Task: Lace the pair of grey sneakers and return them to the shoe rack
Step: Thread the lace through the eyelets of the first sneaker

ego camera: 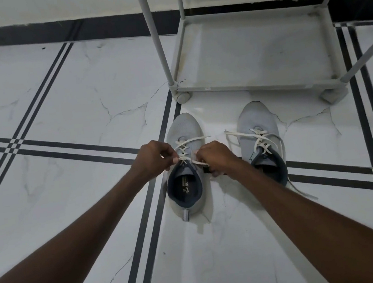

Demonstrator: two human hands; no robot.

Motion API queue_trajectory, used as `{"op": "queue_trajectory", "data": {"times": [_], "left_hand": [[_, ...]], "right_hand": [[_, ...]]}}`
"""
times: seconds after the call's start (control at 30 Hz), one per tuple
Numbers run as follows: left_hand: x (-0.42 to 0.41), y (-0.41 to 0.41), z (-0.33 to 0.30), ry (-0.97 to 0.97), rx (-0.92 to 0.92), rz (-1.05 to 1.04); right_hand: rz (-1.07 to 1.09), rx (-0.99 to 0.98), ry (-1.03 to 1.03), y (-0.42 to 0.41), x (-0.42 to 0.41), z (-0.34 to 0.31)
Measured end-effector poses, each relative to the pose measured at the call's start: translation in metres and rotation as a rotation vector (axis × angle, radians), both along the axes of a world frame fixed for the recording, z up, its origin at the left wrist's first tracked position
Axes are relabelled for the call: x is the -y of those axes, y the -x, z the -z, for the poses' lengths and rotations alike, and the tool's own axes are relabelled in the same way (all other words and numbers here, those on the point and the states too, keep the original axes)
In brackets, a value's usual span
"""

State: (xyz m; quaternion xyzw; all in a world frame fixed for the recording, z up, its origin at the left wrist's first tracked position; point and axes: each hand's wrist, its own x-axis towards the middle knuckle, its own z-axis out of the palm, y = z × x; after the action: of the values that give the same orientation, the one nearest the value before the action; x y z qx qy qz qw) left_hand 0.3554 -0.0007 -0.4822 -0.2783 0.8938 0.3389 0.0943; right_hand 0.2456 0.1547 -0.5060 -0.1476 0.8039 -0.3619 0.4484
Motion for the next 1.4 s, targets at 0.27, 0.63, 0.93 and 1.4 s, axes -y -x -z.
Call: {"op": "queue_trajectory", "data": {"times": [0.27,0.63,0.93,1.4], "left_hand": [[0.013,-0.03,0.014,0.046,0.068,-0.04],[0.058,-0.054,-0.021,-0.525,0.181,-0.14],[0.026,-0.012,-0.005,-1.037,-0.192,-0.424],[0.005,0.017,0.021,-1.025,-0.14,-0.444]], "right_hand": [[-0.271,-0.148,-0.003,0.026,-0.016,0.001],[-0.179,-0.048,0.088,0.045,-0.014,-0.013],[0.134,0.389,0.429,0.014,0.011,-0.011],[-0.049,-0.084,0.393,-0.005,0.018,-0.007]]}}
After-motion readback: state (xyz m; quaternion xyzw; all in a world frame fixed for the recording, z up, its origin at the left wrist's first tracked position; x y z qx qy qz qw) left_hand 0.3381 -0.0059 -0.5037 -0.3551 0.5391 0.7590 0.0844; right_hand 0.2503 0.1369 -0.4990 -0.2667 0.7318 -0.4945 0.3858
